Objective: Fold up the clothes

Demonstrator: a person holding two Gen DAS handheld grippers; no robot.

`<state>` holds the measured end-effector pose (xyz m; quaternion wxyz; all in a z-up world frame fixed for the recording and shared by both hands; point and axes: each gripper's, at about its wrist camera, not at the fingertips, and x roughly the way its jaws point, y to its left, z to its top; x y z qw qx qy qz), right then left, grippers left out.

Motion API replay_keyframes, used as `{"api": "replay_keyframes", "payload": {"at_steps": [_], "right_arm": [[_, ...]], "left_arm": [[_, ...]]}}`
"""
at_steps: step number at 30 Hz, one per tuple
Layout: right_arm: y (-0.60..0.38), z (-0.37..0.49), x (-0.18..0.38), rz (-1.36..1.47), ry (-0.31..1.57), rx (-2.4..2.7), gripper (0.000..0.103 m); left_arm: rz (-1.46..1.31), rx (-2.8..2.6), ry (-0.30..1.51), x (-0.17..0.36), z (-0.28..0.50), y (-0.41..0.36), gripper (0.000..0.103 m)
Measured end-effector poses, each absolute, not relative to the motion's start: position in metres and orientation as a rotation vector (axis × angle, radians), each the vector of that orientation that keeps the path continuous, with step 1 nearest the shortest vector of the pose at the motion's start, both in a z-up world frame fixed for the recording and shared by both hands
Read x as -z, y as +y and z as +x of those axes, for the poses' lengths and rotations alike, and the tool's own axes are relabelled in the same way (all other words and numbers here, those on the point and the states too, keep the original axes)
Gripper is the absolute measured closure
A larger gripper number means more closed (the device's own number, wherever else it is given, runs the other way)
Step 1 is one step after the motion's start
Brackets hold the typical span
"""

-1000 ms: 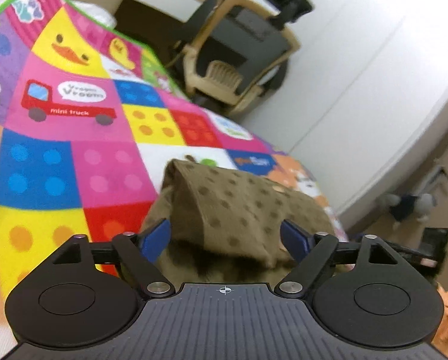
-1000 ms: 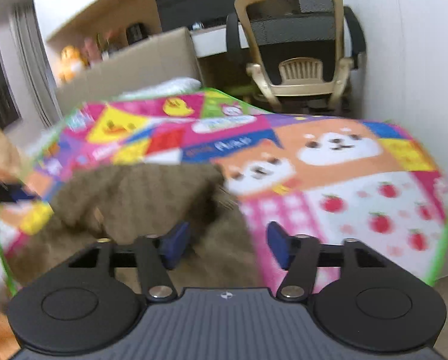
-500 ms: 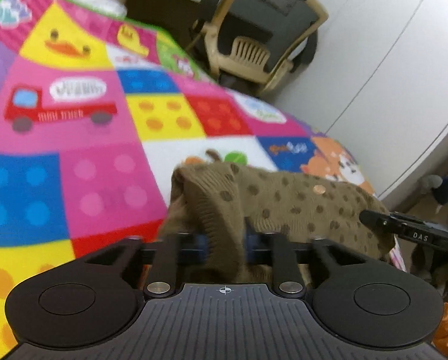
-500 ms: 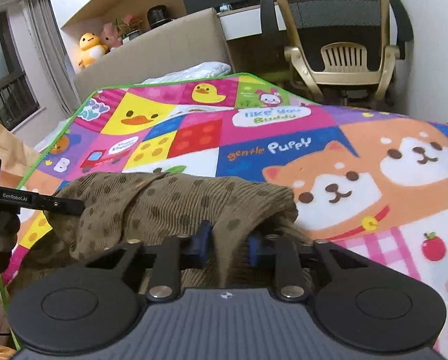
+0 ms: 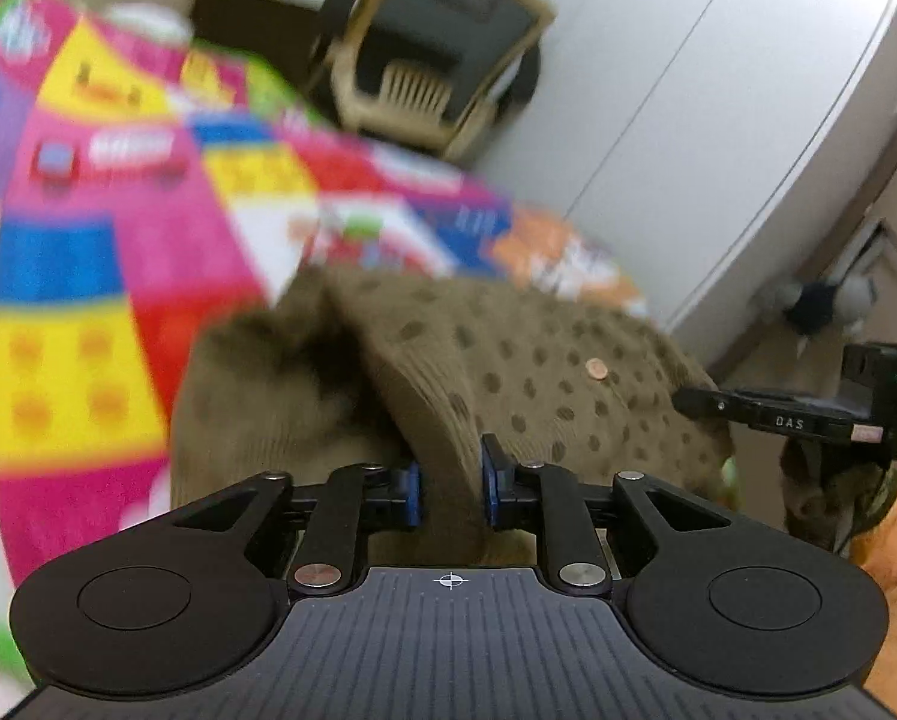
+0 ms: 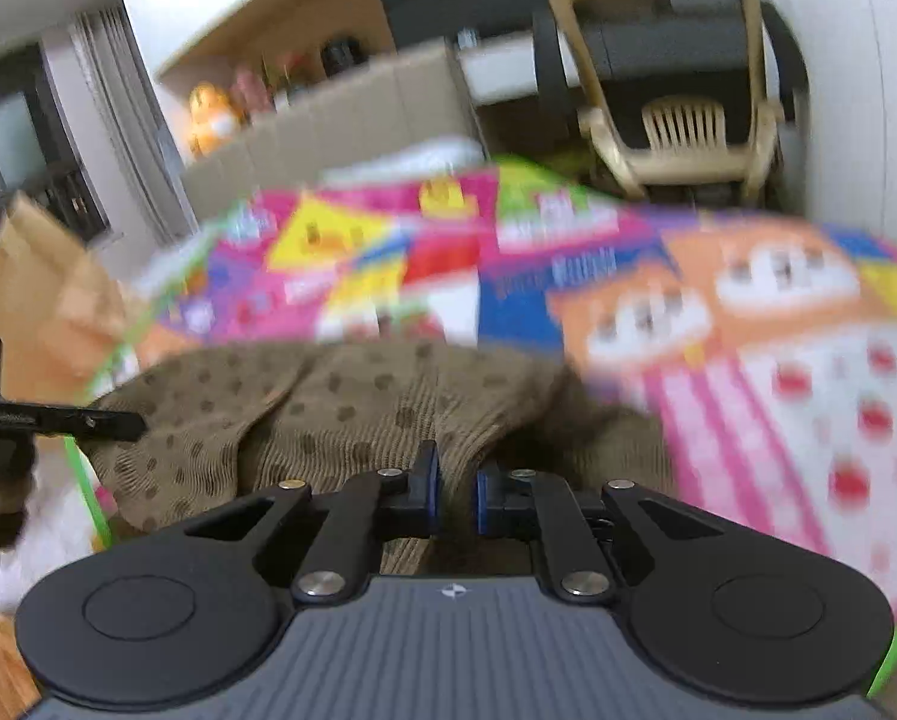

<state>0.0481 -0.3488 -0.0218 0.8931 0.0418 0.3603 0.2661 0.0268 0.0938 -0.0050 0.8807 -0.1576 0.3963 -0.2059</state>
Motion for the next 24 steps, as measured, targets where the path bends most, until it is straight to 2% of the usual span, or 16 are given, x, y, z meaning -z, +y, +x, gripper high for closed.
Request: {"api": "replay_keyframes", "payload": {"at_steps": [2, 4, 5, 6, 7, 8, 11, 14, 17, 20, 24], "right_arm": [[-0.347, 0.044, 0.04, 0.03, 0.801, -0.516, 0.082], [-0.358, 0.046, 0.037, 0.071, 0.8, -0.515, 0.068], [-0.365, 0.048, 0.03, 0.1, 0.783, -0.508, 0.064], [-0.372, 0.053, 0.025, 0.151, 0.768, -0.51, 0.051], [-0.379, 0.059, 0.02, 0.207, 0.755, -0.515, 0.04], [-0.386, 0.065, 0.015, 0.264, 0.741, -0.519, 0.037], [-0.402, 0.087, 0.006, 0.433, 0.725, -0.538, 0.034], [-0.391, 0.124, 0.031, 0.565, 0.855, -0.559, 0.033], [-0.37, 0.154, 0.056, 0.58, 0.966, -0.577, 0.033], [-0.351, 0.183, 0.063, 0.6, 0.987, -0.637, 0.031], [-0.335, 0.221, 0.051, 0.574, 0.879, -0.627, 0.032]], "left_arm": [[-0.35, 0.409, 0.865, 0.015, 0.029, 0.099, 0.073], [-0.385, 0.415, 0.845, 0.01, 0.036, 0.107, 0.058], [-0.409, 0.424, 0.814, 0.003, 0.04, 0.112, 0.042], [-0.433, 0.434, 0.782, -0.003, 0.044, 0.117, 0.029], [-0.459, 0.442, 0.762, -0.007, 0.05, 0.121, 0.023], [-0.49, 0.445, 0.778, -0.004, 0.06, 0.122, 0.016], [-0.585, 0.453, 0.824, 0.006, 0.09, 0.127, 0.012], [-0.656, 0.469, 0.908, 0.026, 0.121, 0.123, 0.011], [-0.702, 0.49, 0.961, 0.042, 0.152, 0.119, 0.01], [-0.683, 0.445, 0.922, 0.042, 0.182, 0.12, 0.012], [-0.603, 0.395, 0.77, 0.021, 0.223, 0.12, 0.013]]}}
